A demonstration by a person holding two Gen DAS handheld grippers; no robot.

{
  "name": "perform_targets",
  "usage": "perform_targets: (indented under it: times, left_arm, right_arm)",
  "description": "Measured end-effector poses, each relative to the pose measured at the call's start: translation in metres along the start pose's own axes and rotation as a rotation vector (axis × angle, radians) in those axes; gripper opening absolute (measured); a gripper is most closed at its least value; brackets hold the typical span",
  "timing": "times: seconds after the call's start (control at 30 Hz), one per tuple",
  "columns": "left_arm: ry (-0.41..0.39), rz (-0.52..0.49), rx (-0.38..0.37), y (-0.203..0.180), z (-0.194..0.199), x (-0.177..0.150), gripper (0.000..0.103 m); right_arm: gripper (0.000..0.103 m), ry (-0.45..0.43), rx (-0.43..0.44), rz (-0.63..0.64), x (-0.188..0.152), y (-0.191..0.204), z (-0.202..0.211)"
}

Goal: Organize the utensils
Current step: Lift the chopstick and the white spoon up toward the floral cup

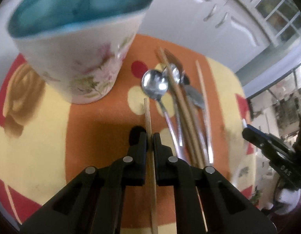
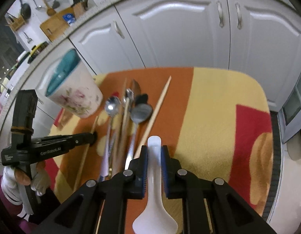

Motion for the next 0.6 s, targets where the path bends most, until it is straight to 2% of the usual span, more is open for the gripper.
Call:
perform_targets:
  times: [0.27, 0.6]
  left_arm:
    - [-0.078, -0.070, -0.091, -0.020, 0.055, -0.009, 0.004]
    - [-0.165, -0.083, -0.176, -0.025, 0.118, -0.012, 0.004]
  right_arm:
    - [0.012, -0.064, -0.013, 0.047, 0.004, 0.024, 0.028]
    - [0.012, -0.153, -0.010, 0.091, 0.021, 0.048, 0.065]
Point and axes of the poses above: each gripper's, at about its wrist camera, not at the fingertips, and z roughly against the way its jaws point, y to its left, x to its top, the point moved 5 cm from there along -z, roughly the way its jaws point, and after that the axes turned 15 degrees about z, right-handed, at the moved point
